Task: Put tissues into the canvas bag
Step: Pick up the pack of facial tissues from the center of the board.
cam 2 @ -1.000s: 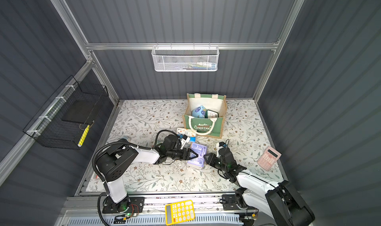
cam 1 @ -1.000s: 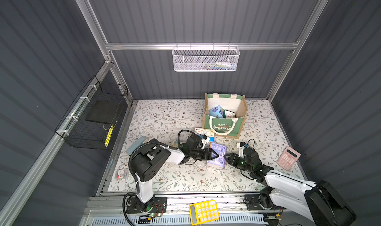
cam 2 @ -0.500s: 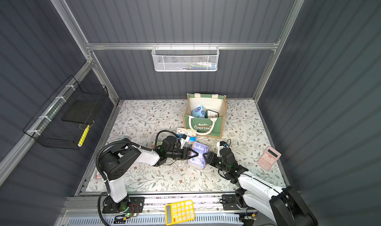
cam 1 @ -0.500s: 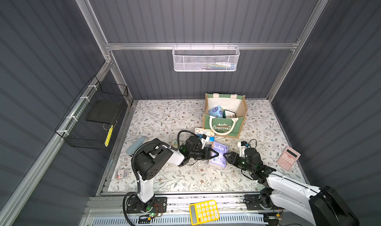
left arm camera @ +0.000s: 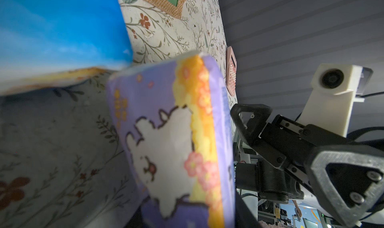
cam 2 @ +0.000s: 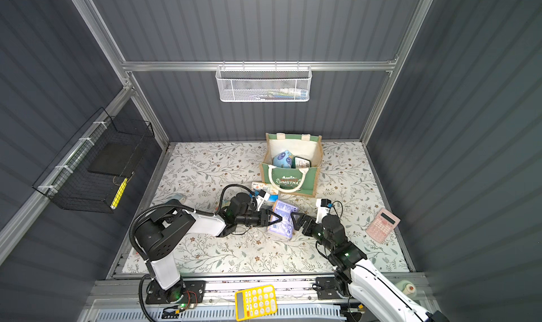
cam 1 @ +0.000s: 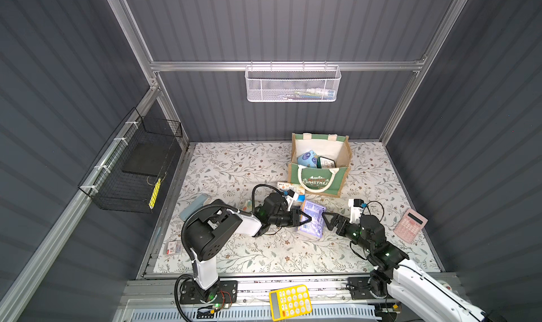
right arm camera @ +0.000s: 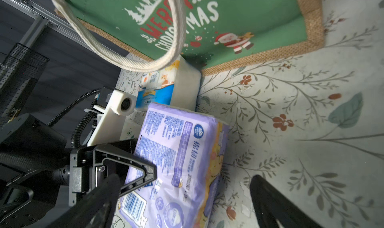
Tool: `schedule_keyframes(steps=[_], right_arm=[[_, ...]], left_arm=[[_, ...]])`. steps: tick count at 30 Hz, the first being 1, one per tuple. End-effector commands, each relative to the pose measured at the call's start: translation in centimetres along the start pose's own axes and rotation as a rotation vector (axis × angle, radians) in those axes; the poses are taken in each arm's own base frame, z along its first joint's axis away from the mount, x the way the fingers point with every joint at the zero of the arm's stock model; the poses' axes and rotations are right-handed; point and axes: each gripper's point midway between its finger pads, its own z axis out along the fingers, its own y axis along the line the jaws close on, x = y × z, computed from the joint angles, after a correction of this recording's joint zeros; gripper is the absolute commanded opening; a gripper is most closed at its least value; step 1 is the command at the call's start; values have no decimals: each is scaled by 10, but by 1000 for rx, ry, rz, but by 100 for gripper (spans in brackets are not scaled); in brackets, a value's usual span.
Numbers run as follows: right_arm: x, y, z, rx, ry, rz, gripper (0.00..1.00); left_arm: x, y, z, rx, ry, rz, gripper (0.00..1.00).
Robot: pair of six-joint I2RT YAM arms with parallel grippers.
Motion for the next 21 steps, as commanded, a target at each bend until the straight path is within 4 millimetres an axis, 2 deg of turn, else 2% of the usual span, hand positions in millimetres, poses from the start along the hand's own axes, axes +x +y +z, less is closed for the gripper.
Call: schedule_keyframes(steps=[1, 16, 21], right_arm=[[-3, -1, -5, 11, -14, -53, 99], [-28, 62, -18, -223, -54, -189, 99], [-39, 79, -25, -254, -70, -237, 99]], left_arm=[[-14, -27, -6, 9, -39, 93, 44], [-46, -73, -43, -77, -135, 214, 41], [-58, -100, -54, -65, -159, 269, 41]])
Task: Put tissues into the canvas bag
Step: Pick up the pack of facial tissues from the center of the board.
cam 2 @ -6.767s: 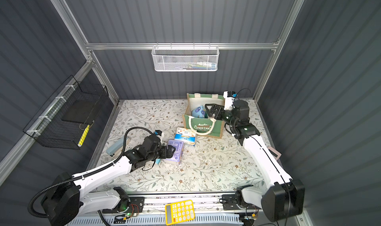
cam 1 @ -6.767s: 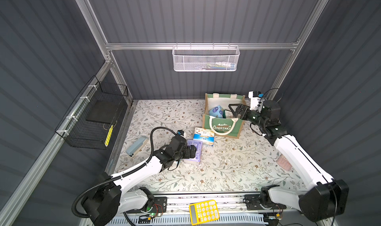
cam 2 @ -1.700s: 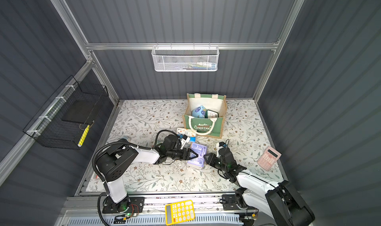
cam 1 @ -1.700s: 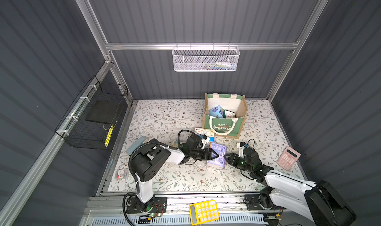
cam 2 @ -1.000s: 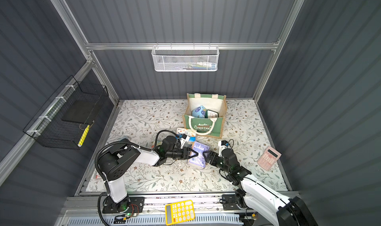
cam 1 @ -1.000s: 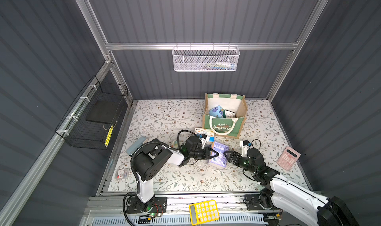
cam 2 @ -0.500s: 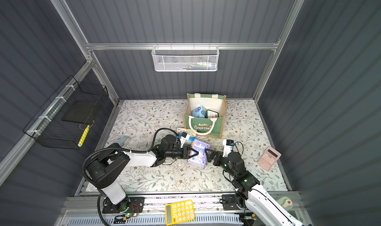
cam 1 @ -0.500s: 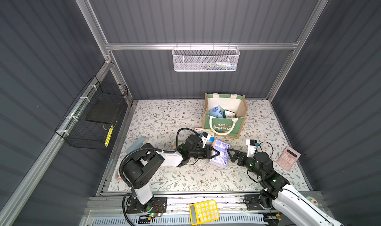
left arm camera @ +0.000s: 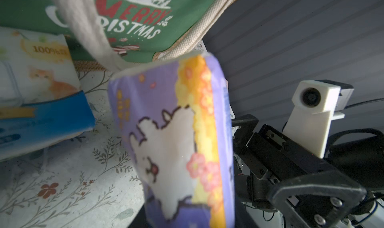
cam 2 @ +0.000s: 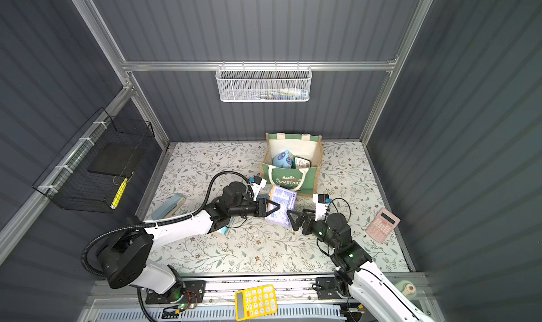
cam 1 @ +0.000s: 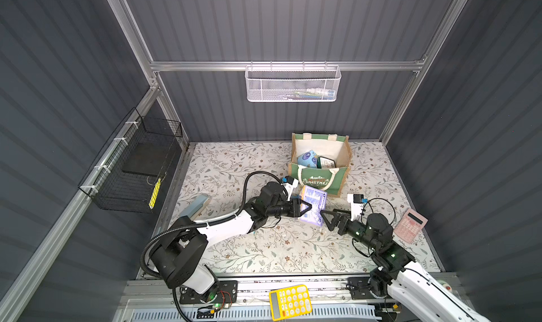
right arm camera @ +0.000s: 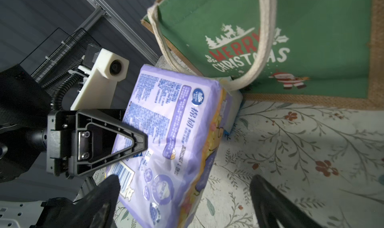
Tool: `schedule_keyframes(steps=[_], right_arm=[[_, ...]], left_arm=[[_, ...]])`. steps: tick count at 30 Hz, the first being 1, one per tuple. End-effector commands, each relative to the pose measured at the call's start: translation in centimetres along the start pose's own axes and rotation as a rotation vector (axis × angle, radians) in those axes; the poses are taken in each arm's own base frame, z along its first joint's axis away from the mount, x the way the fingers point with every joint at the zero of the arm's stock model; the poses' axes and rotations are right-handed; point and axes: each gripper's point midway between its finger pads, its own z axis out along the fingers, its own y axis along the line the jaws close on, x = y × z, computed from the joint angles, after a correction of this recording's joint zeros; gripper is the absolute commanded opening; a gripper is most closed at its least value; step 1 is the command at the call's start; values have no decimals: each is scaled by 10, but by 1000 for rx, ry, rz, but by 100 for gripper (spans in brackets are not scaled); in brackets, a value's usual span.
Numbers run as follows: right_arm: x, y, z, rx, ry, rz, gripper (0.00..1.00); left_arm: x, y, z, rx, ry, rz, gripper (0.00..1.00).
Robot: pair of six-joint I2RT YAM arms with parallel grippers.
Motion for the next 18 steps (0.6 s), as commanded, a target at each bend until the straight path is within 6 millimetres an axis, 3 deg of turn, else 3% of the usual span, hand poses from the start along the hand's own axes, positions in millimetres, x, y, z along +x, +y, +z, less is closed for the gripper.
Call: schedule_keyframes(steps=[1, 10, 18], right_arm=[[-21, 21, -5, -56, -41, -68, 99], [-52, 45, -15, -78, -94, -130, 99], [-81, 57, -25, -27, -124, -200, 99]], left_arm=[[-20, -26, -12, 16, -35, 86, 41], [-54, -58, -25, 14, -84, 165, 41], [-94, -85, -23, 16, -114, 242, 41]])
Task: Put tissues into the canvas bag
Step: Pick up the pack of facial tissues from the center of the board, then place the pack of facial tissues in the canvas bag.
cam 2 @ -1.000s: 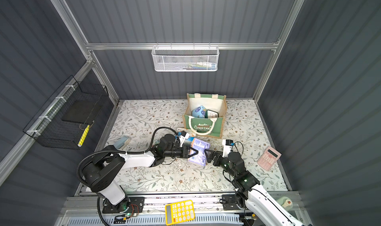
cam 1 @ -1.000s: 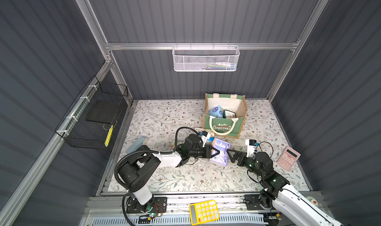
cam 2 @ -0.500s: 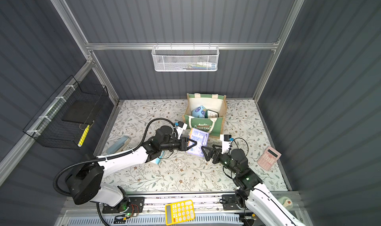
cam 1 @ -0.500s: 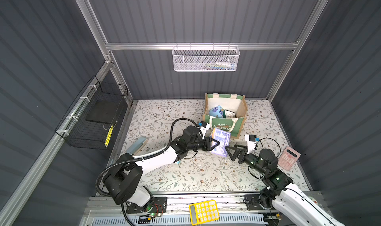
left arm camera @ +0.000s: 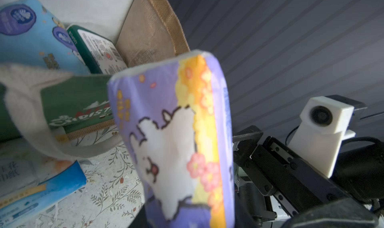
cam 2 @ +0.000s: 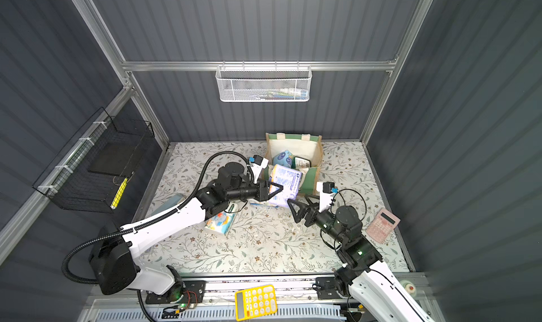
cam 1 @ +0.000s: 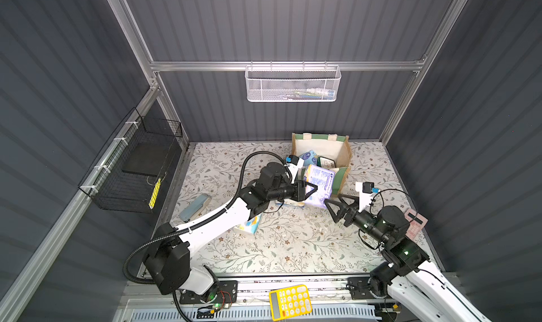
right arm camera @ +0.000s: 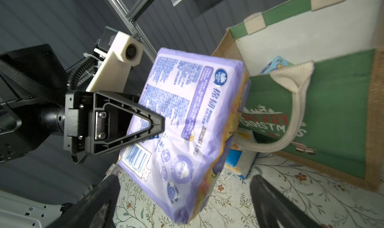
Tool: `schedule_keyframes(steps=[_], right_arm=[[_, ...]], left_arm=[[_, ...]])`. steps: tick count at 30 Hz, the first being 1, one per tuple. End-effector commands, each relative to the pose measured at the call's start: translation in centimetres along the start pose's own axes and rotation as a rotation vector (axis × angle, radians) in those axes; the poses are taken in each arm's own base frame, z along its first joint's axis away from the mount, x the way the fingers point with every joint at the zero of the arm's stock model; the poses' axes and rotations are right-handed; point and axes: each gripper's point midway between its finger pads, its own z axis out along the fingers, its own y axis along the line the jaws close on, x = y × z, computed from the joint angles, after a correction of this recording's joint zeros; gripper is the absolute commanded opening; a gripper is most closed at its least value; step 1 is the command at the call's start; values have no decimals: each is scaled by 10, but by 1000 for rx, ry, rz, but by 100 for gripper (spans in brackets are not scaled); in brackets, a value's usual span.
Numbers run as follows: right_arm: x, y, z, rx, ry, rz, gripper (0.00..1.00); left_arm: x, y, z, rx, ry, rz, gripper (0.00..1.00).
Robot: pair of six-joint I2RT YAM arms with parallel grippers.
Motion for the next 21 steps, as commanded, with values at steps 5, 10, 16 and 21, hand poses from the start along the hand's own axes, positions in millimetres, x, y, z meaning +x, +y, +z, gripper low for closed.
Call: schedule_keyframes(steps=[5, 10, 16, 21], right_arm=[[-35, 1, -4, 86, -24, -108, 99], [-61, -3, -4, 125, -56, -130, 99], [-87, -21, -1, 163, -81, -97, 99], [-100, -32, 0, 168, -109, -75, 99]], left_arm=[[-41, -10, 11, -1, -33, 78, 40], [-72, -13, 20, 3, -75, 104, 40], [-98, -3, 35, -1, -103, 110, 40], [-119, 2, 42, 11, -140, 106, 40]])
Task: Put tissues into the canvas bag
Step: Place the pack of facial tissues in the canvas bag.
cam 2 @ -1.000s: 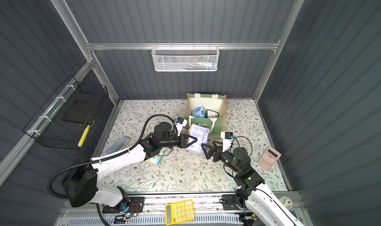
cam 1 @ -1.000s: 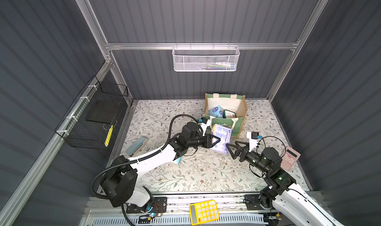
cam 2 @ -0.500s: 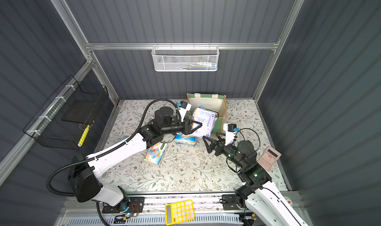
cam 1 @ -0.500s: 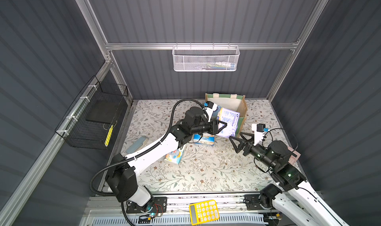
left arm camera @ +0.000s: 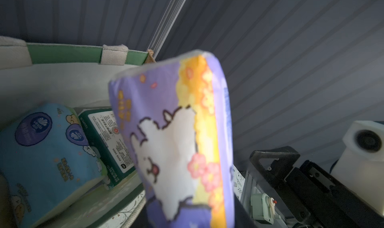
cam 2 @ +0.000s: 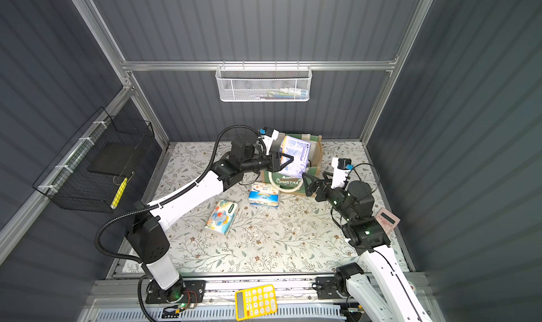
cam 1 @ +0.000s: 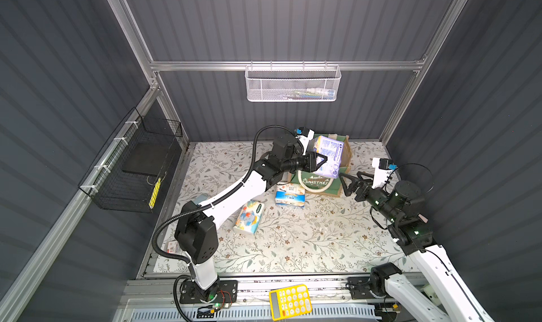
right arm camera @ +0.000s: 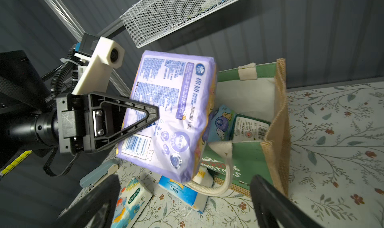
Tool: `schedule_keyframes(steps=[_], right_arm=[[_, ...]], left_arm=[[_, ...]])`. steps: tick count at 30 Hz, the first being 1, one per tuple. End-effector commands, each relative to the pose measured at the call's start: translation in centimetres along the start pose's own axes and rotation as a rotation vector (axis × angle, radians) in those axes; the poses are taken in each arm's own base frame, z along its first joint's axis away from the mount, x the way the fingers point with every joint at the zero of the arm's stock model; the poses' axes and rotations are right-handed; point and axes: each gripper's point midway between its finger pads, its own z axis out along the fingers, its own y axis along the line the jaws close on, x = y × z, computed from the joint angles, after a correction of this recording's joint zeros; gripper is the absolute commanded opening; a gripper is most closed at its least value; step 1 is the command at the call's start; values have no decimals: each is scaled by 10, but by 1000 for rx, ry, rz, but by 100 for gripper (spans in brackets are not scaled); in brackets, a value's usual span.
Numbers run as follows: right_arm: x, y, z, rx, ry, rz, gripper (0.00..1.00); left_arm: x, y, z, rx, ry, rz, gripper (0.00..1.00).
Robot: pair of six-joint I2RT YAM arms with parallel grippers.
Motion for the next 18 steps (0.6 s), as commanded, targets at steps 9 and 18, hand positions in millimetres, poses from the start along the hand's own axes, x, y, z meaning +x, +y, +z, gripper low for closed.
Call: schedule_keyframes(steps=[9, 18], right_arm=[[-20, 2, 7, -64, -55, 5, 99], [-18, -11, 11, -31, -55, 26, 99]], left_arm=[[-45, 18, 31, 60, -65, -30, 40], [-53, 47, 60, 72, -108, -103, 40]])
